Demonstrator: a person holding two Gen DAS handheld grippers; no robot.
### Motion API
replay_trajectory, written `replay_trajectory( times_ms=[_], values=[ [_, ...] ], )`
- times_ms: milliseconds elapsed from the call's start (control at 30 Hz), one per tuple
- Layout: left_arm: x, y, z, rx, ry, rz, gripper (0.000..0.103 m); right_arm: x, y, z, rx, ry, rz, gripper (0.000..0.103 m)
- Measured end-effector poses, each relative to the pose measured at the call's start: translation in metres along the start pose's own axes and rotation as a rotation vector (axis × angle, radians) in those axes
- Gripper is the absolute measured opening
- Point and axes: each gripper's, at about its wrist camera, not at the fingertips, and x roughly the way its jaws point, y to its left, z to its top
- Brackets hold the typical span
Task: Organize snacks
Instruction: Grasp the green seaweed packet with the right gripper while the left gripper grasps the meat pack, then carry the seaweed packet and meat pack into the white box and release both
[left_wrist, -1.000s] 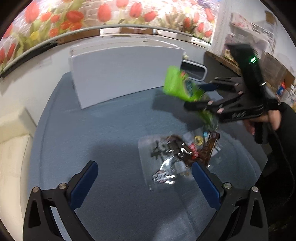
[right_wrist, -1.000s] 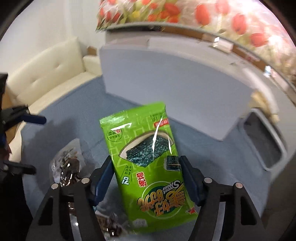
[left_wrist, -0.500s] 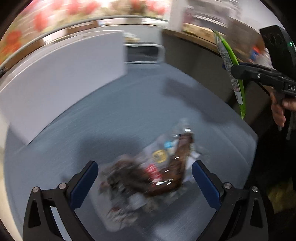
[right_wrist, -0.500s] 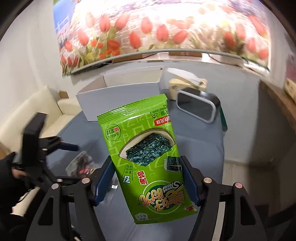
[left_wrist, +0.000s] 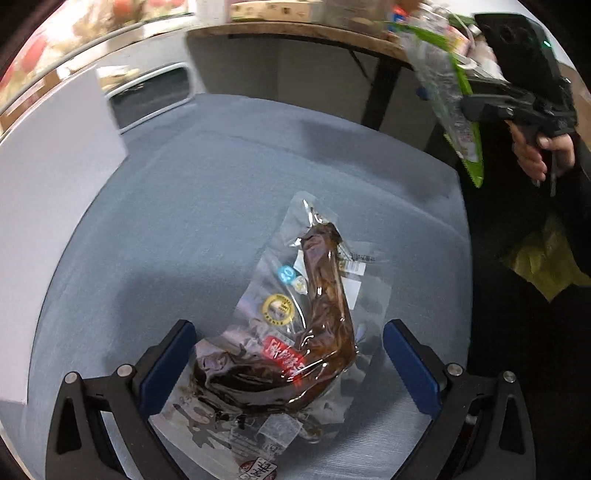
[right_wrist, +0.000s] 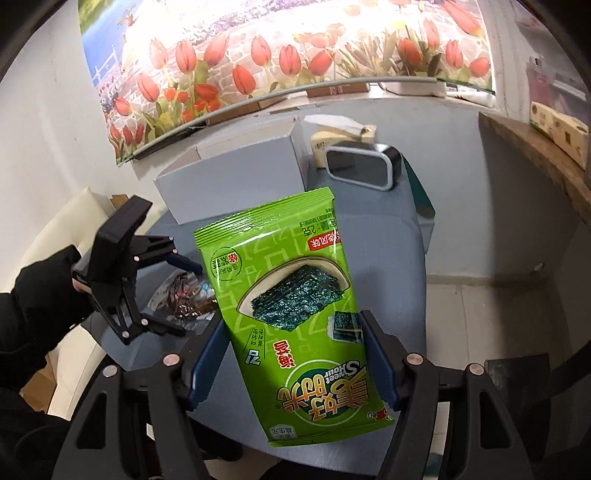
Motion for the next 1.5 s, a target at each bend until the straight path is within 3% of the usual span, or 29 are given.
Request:
replay_trajectory(
  times_ms=[67,300,400,500,700,900,1100,1267,1367,1500],
  values=[
    [0.001,0.001,0.003,0.013,-0.005,-0.033,0.103,0.001,0.003,-0.003,0.006,0.005,0.007,0.073],
    [0.005,0.0,0.014,0.054,0.011,-0.039,0.103,0.006,0.012,-0.009,-0.004,0.021,0.021,0.073],
    [0.011,-0.011,0.011,0.103,0.005,0.031,0.101,0.008,0.013,-0.01,0.0,0.022,0.03,0.073],
    [0.009,-0.006,0.012,0.067,-0.027,0.054,0.097,0.01,0.016,-0.01,-0.001,0.023,0.035,0.073],
    [-0.009,-0.001,0.016,0.028,-0.093,0.188,0.086,0.014,0.022,-0.009,-0.011,0.022,0.049,0.073],
    [-0.024,0.011,0.014,-0.14,-0.167,0.294,0.084,0.022,0.03,-0.006,-0.023,0.023,0.066,0.073],
    [-0.062,0.019,-0.005,-0.356,-0.292,0.454,0.084,0.03,0.041,0.009,-0.047,0.011,0.071,0.073],
    [-0.11,0.026,-0.005,-0.517,-0.414,0.551,0.084,0.042,0.06,0.035,-0.081,-0.017,0.072,0.074],
    [-0.136,0.029,-0.004,-0.56,-0.461,0.616,0.084,0.053,0.077,0.058,-0.122,-0.039,0.057,0.073],
    [-0.168,0.048,-0.006,-0.636,-0.521,0.649,0.084,0.07,0.096,0.1,-0.173,-0.083,0.046,0.074]
  ],
)
